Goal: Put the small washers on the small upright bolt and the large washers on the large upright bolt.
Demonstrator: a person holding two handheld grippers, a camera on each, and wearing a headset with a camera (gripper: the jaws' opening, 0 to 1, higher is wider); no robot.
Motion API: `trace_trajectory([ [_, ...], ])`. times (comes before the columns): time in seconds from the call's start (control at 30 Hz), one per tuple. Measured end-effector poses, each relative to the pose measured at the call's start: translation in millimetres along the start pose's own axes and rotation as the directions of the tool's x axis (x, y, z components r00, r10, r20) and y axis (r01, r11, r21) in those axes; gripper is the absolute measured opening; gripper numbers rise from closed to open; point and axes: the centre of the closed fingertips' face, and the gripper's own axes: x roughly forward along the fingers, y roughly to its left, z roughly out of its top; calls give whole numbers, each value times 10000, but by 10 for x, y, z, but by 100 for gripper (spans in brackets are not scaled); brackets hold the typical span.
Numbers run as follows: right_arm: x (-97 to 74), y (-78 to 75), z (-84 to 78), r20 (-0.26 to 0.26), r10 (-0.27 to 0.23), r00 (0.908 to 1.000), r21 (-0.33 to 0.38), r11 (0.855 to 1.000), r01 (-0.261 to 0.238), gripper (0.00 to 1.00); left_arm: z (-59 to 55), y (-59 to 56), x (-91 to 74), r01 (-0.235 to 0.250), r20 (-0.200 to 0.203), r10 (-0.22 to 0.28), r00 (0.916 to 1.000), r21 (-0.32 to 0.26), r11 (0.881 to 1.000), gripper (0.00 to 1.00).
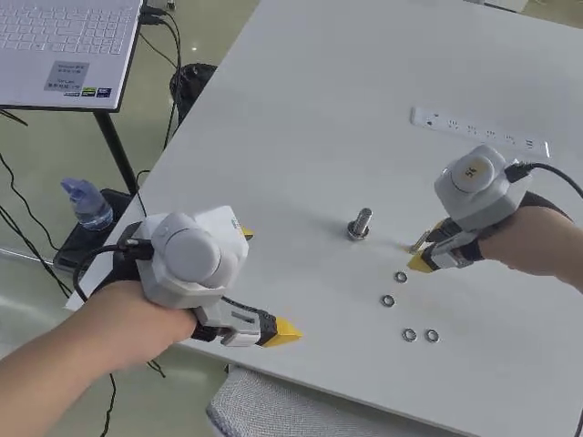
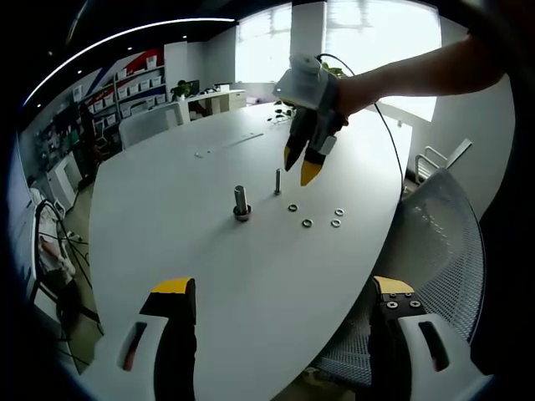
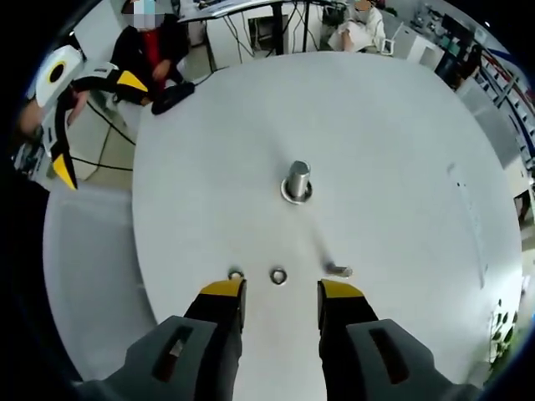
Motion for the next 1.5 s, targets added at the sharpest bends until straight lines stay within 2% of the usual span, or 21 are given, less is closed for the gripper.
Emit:
trace_trajectory([
  [0.2, 47, 22, -47, 52, -3, 10000, -115, 9999, 3, 36, -1, -6, 13, 48, -133, -46, 9999, 98, 9999, 85],
  [0.47, 164, 45, -95, -42, -14, 10000, -79, 10000, 13, 35, 85, 26, 3, -35, 114, 34, 9999, 98, 9999, 84],
  [0.8, 303, 7, -112, -188, -103, 9998, -45, 9999, 102, 31, 64, 14, -11, -9, -6, 9, 10000, 117, 9999, 84],
  [1.0, 412, 33, -148, -391, -41, 9992, -106, 9999, 37, 31, 98, 31, -14, -29, 127, 30, 9999, -71, 10000, 84],
  [1.17, 444, 15, -105, -173, -169, 9997, -76, 9998, 168, 31, 91, 48, -18, -114, 77, 115, 9999, -144, 9998, 84],
  [1.5, 512, -12, -162, -444, -244, 9987, -116, 9996, 239, 27, 57, 48, -15, -98, -31, 97, 9999, -158, 9998, 83],
])
